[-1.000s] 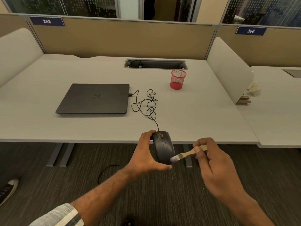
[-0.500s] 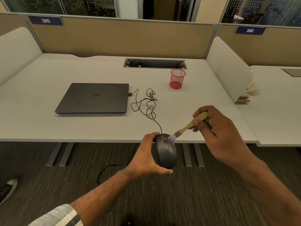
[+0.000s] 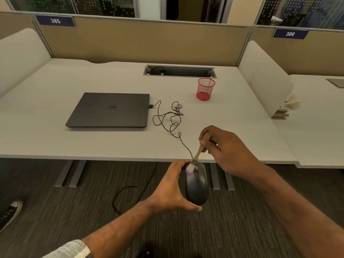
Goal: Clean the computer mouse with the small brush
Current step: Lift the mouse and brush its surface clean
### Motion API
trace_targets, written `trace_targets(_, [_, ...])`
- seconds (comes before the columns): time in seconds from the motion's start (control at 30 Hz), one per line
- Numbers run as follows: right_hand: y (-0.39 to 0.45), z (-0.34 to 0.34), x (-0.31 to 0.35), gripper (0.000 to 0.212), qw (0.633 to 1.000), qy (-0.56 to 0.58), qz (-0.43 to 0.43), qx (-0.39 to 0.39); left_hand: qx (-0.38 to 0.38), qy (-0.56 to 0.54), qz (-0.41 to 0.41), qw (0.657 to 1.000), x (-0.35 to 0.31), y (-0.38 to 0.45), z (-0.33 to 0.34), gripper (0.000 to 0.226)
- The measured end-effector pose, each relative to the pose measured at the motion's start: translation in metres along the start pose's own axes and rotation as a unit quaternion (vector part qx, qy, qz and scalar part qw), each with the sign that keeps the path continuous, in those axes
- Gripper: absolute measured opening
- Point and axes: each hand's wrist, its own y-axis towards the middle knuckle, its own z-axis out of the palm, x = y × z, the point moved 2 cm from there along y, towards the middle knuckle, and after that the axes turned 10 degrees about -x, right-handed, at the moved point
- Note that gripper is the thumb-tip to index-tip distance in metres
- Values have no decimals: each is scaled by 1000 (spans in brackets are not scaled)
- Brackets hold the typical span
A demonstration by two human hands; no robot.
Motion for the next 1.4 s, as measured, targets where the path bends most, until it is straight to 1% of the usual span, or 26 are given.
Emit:
trace_targets(0.1, [2, 1, -3, 11, 1000, 7, -3, -22, 2, -2, 3, 1000, 3, -1, 2, 110])
trace_targets(0.2, [4, -4, -5, 12, 999, 47, 13, -9, 5, 1, 8, 1000, 6, 0, 4, 101])
trace_targets(0.27, [5, -6, -6, 12, 998, 54, 21, 14, 9, 4, 8, 1000, 7, 1, 4, 105])
trace_targets(0.33, [6, -5, -8, 10, 999, 34, 18, 23, 14, 7, 10, 1000, 8, 1, 5, 112])
trace_targets(0.43, [8, -3, -13, 8, 1000, -5, 11, -7, 16, 6, 16, 1000, 9, 1, 7, 113])
trace_targets(0.53, [9, -4, -18, 7, 999, -21, 14, -45, 19, 5, 15, 1000, 8, 2, 7, 114])
trace_targets(0.67, [10, -11, -19, 8, 996, 14, 22, -85, 15, 1, 11, 1000, 10, 3, 5, 116])
trace_targets(0.7, [10, -11, -19, 8, 996, 31, 24, -85, 15, 0, 9, 1000, 11, 3, 5, 116])
trace_targets(0.77, [9, -9, -18, 7, 997, 48, 30, -59, 15, -1, 10, 1000, 11, 3, 5, 115])
trace_targets(0.83, [8, -3, -20, 6, 999, 24, 32, -32, 14, -1, 11, 1000, 10, 3, 4, 114])
trace_targets(0.87, [7, -2, -22, 5, 999, 4, 30, -33, 15, -2, 12, 1000, 10, 4, 4, 114])
trace_targets(0.93, [7, -3, -23, 5, 998, -23, 22, -60, 18, -6, 12, 1000, 9, 3, 4, 115])
trace_targets(0.97, [7, -5, -23, 5, 997, -20, 17, -74, 20, -9, 12, 1000, 9, 2, 4, 115])
trace_targets(1.03, [8, -10, -23, 7, 996, 22, 18, -82, 19, -14, 13, 1000, 8, 2, 3, 114])
trace_targets(1.1, [9, -14, -23, 9, 996, 58, 31, -57, 17, -18, 12, 1000, 6, 3, 1, 111])
trace_targets(1.13, [9, -15, -23, 11, 997, 55, 37, -34, 17, -20, 13, 1000, 5, 3, 1, 110])
trace_targets(1.2, [8, -14, -27, 11, 999, 19, 44, -2, 18, -22, 10, 1000, 4, 3, -1, 111])
trace_targets(1.23, [8, -14, -29, 10, 999, 4, 46, -3, 19, -23, 10, 1000, 4, 2, -1, 111])
trace_targets(1.33, [9, -17, -32, 7, 998, -8, 45, -51, 16, -26, 5, 1000, 5, 1, -2, 112])
trace_targets(1.4, [10, -21, -32, 7, 996, 23, 44, -80, 14, -27, 3, 1000, 5, 2, -2, 113])
